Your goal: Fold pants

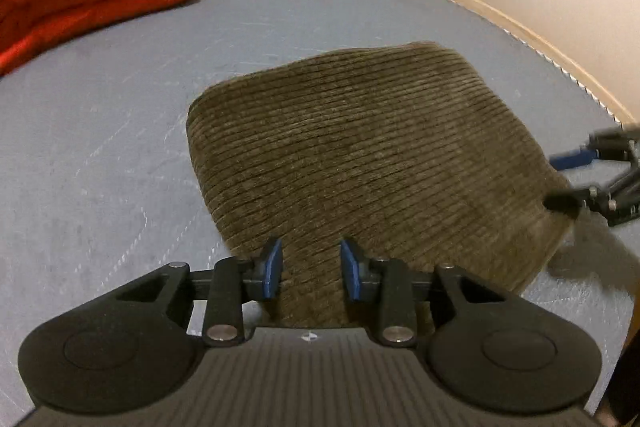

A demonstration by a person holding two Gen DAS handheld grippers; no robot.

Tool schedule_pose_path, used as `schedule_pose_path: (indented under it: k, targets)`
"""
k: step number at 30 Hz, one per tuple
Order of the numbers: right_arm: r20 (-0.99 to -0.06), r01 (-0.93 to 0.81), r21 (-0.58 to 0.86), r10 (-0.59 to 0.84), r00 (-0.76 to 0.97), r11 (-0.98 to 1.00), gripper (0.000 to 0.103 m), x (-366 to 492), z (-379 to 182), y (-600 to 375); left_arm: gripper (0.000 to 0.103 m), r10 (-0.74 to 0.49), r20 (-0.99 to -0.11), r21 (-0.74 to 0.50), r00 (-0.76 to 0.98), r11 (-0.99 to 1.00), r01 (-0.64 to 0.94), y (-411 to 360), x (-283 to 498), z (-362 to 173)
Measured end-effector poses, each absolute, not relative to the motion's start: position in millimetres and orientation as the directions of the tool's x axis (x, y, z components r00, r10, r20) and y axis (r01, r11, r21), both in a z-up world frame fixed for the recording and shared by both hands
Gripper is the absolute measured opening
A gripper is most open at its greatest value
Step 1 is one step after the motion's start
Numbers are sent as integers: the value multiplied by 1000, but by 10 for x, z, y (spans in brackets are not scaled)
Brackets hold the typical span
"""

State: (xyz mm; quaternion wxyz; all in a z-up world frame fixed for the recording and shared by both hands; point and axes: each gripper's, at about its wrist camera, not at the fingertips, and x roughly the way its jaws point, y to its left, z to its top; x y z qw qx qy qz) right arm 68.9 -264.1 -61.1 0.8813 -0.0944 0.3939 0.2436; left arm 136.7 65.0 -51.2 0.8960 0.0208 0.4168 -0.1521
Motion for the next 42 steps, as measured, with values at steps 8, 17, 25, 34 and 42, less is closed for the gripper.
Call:
schedule_pose_path:
  k: [8,17,25,34,42]
  targets:
    - [-745,-451,47,332,579,891,73,573,-662,-2715,40,-213,-825,6,524,923,385,326,1055,-563]
    - [-646,-330,21,265,716,944,90,120,-223,-2500,93,-88,-648,51,757,986,158,179,155,223]
    - [-575,-215,134,252,778,967,99,-339,422,-2462,102,-23,-515,-32,857,999,8,-9,-601,949]
    - [-513,-183,46,180,839,982,102,-694,299,-2436,103,40,-515,-76,856,993,-93,-251,-725,715]
    - [-601,-104,56,117,790,993,102,-448,-250,-2476,103,61,-750,-73,659,982,-174,-316,-209,5]
